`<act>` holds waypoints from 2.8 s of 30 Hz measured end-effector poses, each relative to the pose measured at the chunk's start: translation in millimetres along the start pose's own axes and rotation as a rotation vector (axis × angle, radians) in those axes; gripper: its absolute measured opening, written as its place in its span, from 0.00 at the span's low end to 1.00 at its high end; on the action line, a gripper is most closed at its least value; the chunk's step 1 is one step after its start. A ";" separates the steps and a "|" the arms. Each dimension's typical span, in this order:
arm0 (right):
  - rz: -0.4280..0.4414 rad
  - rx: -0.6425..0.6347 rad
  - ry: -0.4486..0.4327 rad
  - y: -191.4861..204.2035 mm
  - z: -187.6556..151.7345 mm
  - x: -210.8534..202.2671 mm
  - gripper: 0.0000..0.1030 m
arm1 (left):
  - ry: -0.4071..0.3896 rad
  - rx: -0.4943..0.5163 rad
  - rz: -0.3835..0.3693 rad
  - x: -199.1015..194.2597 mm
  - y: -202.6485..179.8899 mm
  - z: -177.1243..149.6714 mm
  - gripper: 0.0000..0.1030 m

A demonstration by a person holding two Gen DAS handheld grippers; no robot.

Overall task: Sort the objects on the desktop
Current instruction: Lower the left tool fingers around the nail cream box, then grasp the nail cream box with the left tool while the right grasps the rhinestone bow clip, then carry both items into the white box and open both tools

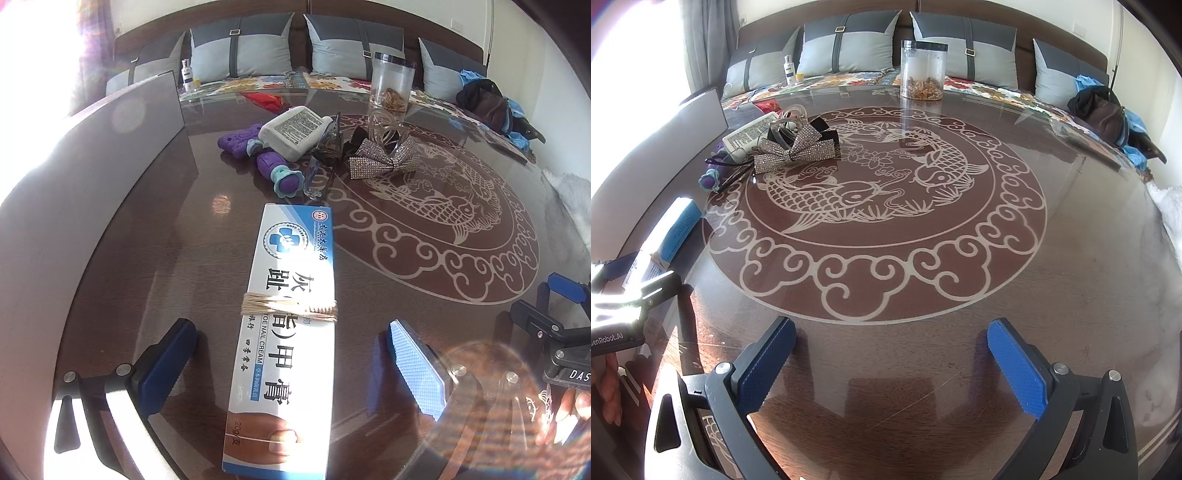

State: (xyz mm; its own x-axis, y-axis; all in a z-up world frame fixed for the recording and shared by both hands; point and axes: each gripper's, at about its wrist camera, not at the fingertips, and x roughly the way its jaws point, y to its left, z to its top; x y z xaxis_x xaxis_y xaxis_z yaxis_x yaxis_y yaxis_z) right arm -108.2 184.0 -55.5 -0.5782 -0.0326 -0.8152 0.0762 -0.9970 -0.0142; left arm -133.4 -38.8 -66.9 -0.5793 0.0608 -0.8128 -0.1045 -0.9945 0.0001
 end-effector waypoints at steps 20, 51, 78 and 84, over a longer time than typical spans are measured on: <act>0.000 0.000 0.000 -0.3 -0.1 -0.1 1.00 | 0.000 0.000 0.000 -0.5 0.8 -0.2 1.00; 0.336 -0.661 0.119 103.1 174.4 89.4 0.94 | 0.001 -0.001 -0.001 -1.2 -0.1 0.6 1.00; 0.303 -0.710 0.183 78.6 79.6 17.7 0.52 | 0.028 -0.055 -0.131 -22.0 26.6 2.0 0.42; 0.297 -0.538 0.135 70.5 84.0 -24.7 0.49 | -0.027 -0.176 -0.247 -66.2 60.5 3.9 0.42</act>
State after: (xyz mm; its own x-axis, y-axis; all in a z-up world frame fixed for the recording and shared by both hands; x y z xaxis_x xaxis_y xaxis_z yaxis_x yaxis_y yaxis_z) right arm -156.8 108.6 12.2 -0.3642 -0.2587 -0.8947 0.6365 -0.7705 -0.0363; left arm -104.5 -102.6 -10.8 -0.5751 0.3021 -0.7603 -0.1042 -0.9488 -0.2983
